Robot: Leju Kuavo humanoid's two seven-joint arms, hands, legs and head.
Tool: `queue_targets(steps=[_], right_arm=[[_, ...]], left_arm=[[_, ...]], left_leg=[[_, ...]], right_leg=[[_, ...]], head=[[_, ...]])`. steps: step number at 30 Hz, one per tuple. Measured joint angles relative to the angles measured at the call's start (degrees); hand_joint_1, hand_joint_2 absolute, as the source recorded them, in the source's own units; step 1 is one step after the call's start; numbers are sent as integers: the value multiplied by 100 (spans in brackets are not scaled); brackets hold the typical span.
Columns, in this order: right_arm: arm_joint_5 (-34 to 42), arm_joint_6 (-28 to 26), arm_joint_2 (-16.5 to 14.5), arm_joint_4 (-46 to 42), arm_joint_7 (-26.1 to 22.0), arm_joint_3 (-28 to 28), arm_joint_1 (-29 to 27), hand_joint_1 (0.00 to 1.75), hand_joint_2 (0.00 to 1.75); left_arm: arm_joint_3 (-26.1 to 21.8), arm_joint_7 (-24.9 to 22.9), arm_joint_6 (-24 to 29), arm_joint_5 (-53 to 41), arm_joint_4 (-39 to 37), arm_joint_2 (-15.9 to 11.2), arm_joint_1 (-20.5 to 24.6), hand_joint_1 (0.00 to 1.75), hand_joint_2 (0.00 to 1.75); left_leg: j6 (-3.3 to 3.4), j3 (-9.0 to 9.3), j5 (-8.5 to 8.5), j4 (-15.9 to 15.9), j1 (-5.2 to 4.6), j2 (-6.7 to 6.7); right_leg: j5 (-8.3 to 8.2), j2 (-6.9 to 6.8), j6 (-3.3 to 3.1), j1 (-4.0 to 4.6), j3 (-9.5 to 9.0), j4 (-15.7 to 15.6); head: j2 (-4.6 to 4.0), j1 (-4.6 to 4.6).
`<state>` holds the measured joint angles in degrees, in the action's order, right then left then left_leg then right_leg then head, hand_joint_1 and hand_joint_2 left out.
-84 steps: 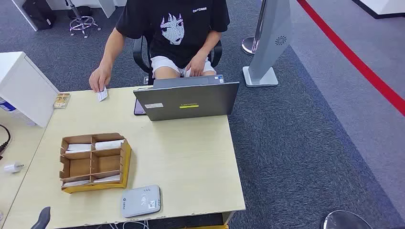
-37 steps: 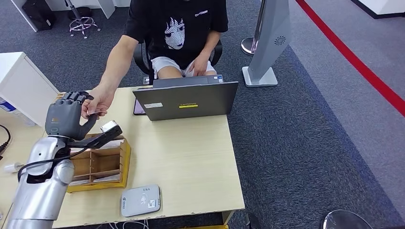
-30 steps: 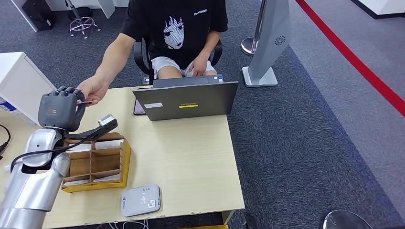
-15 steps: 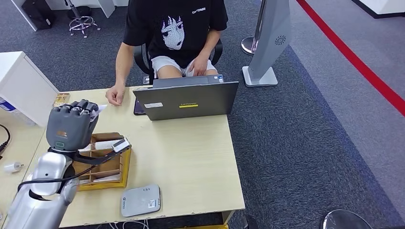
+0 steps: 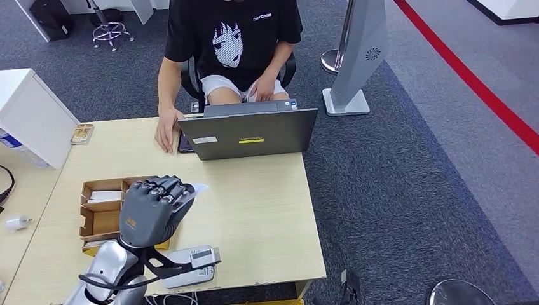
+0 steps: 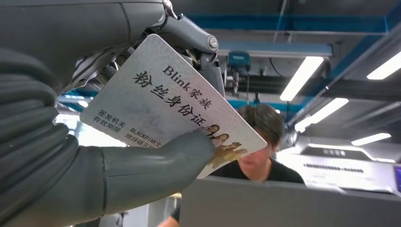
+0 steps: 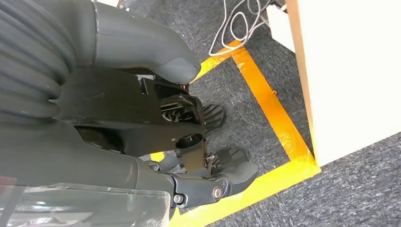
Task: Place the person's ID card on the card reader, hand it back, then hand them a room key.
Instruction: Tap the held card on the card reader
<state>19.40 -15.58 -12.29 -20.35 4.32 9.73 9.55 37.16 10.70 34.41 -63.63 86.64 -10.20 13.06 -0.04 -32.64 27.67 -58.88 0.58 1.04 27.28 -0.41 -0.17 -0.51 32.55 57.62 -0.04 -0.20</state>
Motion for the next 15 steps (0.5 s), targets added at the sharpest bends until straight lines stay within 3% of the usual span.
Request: queue_targets(steps=[15], right_arm=[[27, 8, 20, 138, -71, 215, 46, 0, 175]], left_arm=[[284, 67, 48, 134, 2, 52, -224, 175, 175]], left_leg=[[-2, -6, -2, 2, 4, -8]], right_leg=[[1, -8, -1, 5, 2, 2]], head=[[0, 1]])
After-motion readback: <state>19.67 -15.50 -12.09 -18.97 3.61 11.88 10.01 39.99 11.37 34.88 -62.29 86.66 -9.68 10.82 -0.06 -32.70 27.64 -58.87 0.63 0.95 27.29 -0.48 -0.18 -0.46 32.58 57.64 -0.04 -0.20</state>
